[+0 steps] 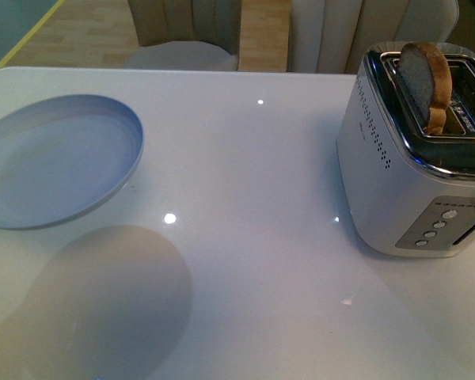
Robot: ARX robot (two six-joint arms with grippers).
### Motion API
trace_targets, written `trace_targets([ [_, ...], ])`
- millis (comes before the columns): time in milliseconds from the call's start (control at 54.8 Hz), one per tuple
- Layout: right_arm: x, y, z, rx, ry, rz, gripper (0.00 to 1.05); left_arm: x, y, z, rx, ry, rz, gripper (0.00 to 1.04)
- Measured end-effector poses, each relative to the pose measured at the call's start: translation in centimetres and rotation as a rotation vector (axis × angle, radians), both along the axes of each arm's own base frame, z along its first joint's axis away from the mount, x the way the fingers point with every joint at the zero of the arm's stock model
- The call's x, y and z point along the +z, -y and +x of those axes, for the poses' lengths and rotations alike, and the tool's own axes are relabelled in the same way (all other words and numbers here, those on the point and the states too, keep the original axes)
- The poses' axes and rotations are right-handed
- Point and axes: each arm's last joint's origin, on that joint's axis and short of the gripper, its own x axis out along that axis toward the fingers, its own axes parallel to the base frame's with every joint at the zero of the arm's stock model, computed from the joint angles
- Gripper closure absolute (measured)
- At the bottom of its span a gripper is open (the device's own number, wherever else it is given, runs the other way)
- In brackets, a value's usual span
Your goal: Left arm holds plate, right arm toasts bread
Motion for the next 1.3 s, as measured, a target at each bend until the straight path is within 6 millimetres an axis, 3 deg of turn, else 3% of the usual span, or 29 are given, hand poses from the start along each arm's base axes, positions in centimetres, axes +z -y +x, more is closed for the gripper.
trace_targets([
  [529, 0.0, 0.0, 0.0, 0.0, 0.0, 0.0, 0.09, -5.3, -4.4, 2.0, 0.033, 0.002, 0.062, 1.02],
  [1296, 0.0, 0.0, 0.0, 0.0, 0.0, 0.0, 0.09, -8.1, -4.6, 1.5, 0.062, -0.011, 0.102, 1.02],
])
